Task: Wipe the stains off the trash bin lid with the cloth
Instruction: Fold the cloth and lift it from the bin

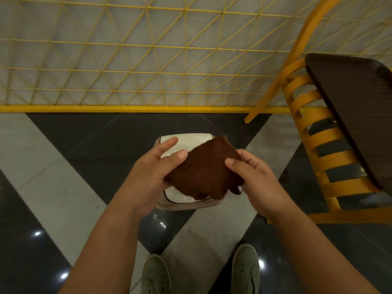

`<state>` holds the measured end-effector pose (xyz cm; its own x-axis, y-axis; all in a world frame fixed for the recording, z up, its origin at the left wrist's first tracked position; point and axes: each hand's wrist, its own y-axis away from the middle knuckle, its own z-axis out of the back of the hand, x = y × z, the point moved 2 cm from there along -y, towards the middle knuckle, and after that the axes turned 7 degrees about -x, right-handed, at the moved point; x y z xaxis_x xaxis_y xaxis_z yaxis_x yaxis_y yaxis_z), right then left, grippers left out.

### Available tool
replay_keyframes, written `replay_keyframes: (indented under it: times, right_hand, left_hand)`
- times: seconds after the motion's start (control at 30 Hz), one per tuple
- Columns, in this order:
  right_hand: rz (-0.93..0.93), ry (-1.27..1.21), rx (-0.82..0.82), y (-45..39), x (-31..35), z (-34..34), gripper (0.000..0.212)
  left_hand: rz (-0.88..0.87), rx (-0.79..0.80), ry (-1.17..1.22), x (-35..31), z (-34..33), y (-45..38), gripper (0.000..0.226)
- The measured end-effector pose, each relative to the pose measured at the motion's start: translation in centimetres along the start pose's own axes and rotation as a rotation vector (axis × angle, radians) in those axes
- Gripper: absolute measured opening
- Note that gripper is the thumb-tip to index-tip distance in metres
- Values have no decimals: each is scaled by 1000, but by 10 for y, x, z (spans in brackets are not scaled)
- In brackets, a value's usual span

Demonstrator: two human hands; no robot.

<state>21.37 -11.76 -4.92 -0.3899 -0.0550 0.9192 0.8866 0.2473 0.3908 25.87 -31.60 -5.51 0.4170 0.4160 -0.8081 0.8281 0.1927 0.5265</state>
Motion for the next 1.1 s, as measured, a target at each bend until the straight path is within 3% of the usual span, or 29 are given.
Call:
replay_keyframes:
  times: [0.07,0.13,0.27,0.37,0.43,0.57,0.67,0.8,0.93,1.1]
  right_hand:
    - [-77,-144,-56,-6,-2,0,20]
    - [-107,-239,-97,-12,-2,0,21]
    - [-20,-206,-153,-23,-3,-4,24]
    - [91,-140,-244,-33,-5,-8,25]
    - [133,-119,-306,-37,-8,-9,26]
    - [142,-46,-409,-35,-16,1,19]
    - [107,-20,-463,-32,-10,18,20]
    - [17,-13,-598,-29,21,60,13]
    - [-85,41,-653,-19,70,115,27]
    - [-68,210,-746,-7,130,189,29]
  left_hand:
    - [111,113,18,10,-8,-2,75]
    - [143,135,47,19,-18,-5,61]
    - [4,-147,252,19,-37,-21,20]
    - [-259,-449,-116,16,-46,-29,9]
    - [-416,-558,-400,15,-52,-29,13]
    - [-394,-584,-519,15,-59,-36,22]
    - [-257,-516,-367,9,-71,-38,31]
    - [-125,-266,-271,-3,-108,-40,40]
    - [-144,-12,-445,-15,-166,-39,24]
    - [-252,186,-601,-32,-257,-32,36]
